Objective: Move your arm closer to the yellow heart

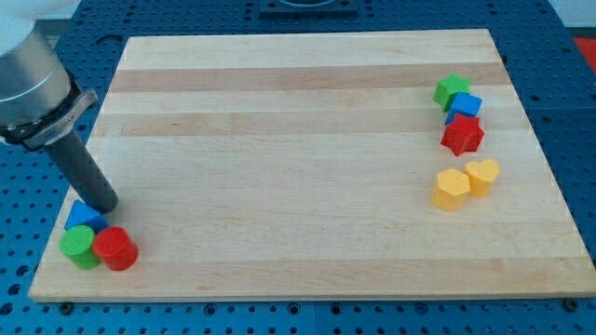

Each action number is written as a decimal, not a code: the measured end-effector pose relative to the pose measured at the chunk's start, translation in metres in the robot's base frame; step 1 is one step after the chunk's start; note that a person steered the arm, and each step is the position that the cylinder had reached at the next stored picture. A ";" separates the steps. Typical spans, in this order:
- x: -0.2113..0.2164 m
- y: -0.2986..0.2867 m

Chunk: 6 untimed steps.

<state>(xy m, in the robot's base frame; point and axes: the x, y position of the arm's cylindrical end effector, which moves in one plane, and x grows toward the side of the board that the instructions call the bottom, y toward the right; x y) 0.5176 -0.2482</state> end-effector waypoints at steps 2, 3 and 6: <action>-0.020 0.046; -0.007 0.114; 0.043 0.379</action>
